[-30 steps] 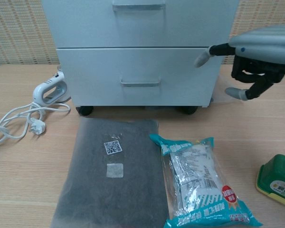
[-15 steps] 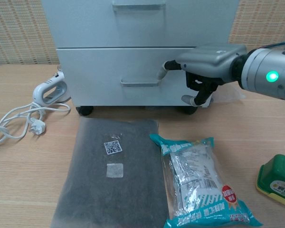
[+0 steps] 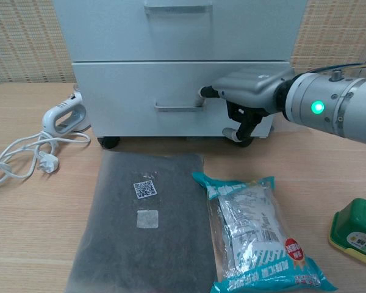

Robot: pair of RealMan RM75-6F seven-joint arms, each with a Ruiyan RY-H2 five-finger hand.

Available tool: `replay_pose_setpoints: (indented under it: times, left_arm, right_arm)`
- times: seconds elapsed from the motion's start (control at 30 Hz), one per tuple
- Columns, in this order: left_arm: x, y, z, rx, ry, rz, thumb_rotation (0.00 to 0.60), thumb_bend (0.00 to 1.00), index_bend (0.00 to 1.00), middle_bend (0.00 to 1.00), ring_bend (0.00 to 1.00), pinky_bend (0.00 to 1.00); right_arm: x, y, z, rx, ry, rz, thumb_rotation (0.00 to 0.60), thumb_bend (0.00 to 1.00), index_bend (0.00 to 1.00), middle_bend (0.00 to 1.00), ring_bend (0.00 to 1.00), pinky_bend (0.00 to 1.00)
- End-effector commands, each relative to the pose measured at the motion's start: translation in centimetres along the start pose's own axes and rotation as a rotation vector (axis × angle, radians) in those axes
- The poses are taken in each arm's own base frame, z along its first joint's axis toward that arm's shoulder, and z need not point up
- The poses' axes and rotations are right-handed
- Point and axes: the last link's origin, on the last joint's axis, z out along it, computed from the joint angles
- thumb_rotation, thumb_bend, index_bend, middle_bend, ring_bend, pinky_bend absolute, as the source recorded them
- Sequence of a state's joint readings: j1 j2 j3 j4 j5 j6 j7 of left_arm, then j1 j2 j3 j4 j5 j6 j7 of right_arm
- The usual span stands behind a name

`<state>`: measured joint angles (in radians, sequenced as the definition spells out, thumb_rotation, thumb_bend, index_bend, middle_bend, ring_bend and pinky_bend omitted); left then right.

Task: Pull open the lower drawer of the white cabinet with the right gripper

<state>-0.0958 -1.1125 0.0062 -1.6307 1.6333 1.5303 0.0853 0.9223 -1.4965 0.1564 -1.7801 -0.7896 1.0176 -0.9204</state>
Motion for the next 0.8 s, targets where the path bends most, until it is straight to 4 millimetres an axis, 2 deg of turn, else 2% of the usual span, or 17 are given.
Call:
replay_pose_setpoints:
  times: [0.03,0.8]
  left_arm:
    - [0.0,0.0,0.0,0.001,0.0,-0.001,0.6,0.32,0.09,0.0,0.03,0.11]
    - [-0.6,-0.1,-0.1,-0.002,-0.01,-0.007,0.6,0.32,0.09,0.0,0.03,0.11]
  right_arm:
    - [0.0,-0.2,-0.3,0.006,-0.001,-0.013,0.6,0.39,0.16,0.91,0.93,0.82]
    - [-0.5,-1.8,-4.0,0.059,-0.015,-0.098,0.6,0.39,0.16,0.91,0.93,0.82]
